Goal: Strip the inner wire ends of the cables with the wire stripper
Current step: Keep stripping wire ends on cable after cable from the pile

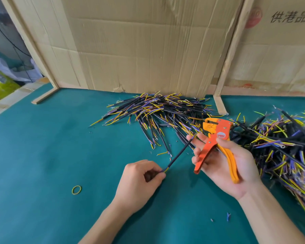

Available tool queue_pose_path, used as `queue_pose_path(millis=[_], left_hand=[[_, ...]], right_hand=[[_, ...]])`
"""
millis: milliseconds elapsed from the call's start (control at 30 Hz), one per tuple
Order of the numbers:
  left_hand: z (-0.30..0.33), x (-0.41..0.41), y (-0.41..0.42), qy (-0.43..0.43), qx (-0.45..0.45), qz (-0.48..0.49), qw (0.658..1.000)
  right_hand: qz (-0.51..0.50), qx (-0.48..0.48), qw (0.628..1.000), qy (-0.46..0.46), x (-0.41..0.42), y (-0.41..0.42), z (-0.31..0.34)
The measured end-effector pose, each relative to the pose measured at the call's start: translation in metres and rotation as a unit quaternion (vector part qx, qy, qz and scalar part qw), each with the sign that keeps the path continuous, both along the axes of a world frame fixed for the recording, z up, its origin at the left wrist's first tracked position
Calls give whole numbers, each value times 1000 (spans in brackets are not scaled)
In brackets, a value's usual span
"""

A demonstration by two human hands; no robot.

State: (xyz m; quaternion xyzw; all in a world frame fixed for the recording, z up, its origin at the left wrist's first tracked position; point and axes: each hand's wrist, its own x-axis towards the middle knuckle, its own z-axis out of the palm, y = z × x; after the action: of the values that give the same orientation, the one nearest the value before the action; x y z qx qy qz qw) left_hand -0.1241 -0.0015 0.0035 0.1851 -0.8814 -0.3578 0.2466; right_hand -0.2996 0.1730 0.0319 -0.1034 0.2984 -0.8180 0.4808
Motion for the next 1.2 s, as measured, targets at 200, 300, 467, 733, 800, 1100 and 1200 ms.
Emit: queue_pose_path(millis=[200,300,467,733,800,1100,1200], left_hand=[[-1,-3,-6,-33,50,-3,998],[0,-4,-11,-38,92,-7,995],[2,-5,-15,-42,96,-27,994],[11,-4,-5,-11,239,-134,962],[11,-6,1,14,286,-131,949],[3,-11,-5,112,337,-29,934],[3,-10,-7,111,325,-32,939]], right_hand=[[-26,29,999,24,-5,-6,-8],[-27,29,999,30,-8,-6,-10],[-2,-4,999,51,-8,-8,-8],[134,-132,979,82,5,-14,4],[144,-101,978,113,11,-18,1],[144,16,974,176,31,-31,-6],[139,36,975,169,31,-31,-7]])
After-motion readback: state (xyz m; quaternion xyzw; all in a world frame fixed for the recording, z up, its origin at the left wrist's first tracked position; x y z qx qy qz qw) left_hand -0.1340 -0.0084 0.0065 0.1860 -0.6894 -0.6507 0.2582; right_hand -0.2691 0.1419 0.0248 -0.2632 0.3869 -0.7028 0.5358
